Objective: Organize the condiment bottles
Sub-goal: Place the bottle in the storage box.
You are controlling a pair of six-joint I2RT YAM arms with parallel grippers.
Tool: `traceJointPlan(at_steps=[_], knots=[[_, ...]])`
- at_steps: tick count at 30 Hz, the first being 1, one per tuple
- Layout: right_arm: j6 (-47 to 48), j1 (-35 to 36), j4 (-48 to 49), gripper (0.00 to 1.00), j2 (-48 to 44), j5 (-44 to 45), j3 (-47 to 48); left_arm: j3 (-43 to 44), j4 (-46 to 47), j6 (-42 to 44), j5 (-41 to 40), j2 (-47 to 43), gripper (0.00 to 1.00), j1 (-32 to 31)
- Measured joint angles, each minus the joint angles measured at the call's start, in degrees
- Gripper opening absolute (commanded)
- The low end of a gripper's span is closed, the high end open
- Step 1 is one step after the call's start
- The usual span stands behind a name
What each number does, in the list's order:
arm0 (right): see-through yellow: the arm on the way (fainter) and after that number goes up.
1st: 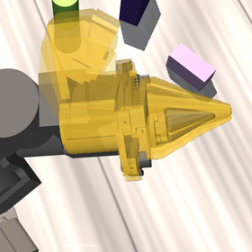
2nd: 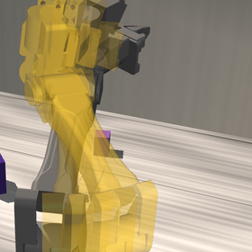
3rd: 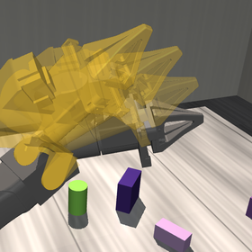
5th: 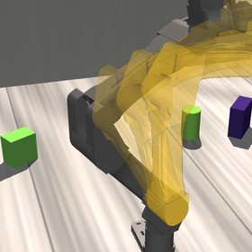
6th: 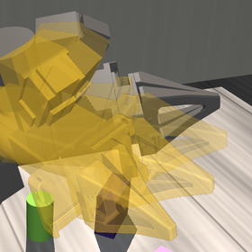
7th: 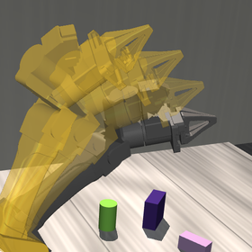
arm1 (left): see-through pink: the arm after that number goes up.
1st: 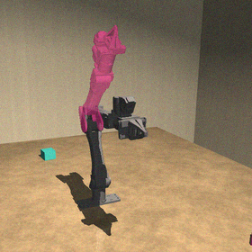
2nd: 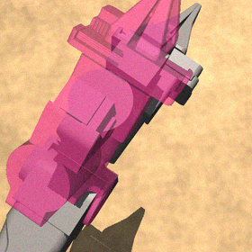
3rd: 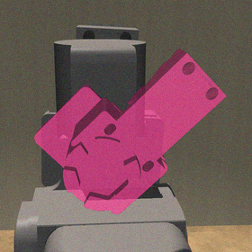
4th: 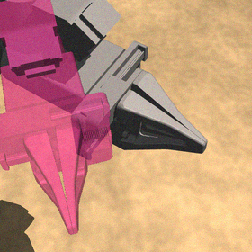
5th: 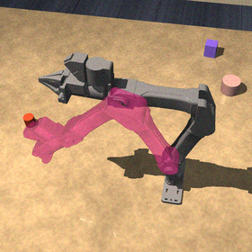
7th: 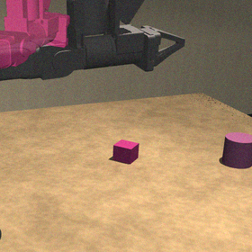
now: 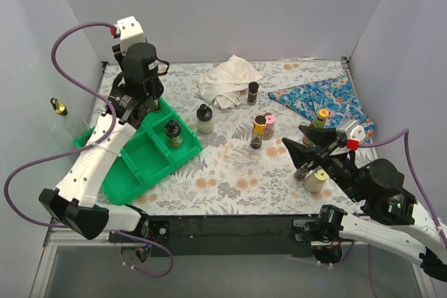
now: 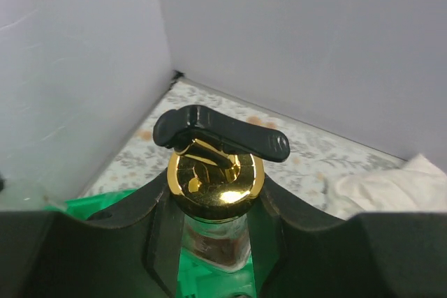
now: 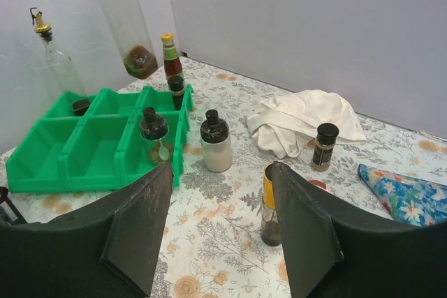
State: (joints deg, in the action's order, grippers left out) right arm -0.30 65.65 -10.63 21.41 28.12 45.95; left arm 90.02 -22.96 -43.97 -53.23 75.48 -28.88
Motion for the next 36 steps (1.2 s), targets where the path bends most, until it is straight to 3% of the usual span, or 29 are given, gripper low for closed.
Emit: traceJointPlan(at_steps=[6, 12, 17, 36], knots=[[-0.1, 0.0, -0.5, 0.67, -0.1, 0.0, 0.1, -2.7, -2.9, -1.9, -3.2, -1.7, 0.0, 9.9], [-0.7, 0.0, -2.6, 0.67, -0.1, -0.2, 0.9, -11.8, -4.2, -5.6, -5.1, -7.7, 0.0, 23.6], [-1.0, 0.0, -3.5, 0.67, 0.0, -0.6, 2.3, -18.1, -2.6, -8.0, -6.3, -11.4, 0.0, 31.0], [-1.5, 0.0, -6.6, 0.67, 1.9, -1.5, 5.7, -31.8, 8.9, -11.6, -3.9, -13.1, 0.0, 37.0]])
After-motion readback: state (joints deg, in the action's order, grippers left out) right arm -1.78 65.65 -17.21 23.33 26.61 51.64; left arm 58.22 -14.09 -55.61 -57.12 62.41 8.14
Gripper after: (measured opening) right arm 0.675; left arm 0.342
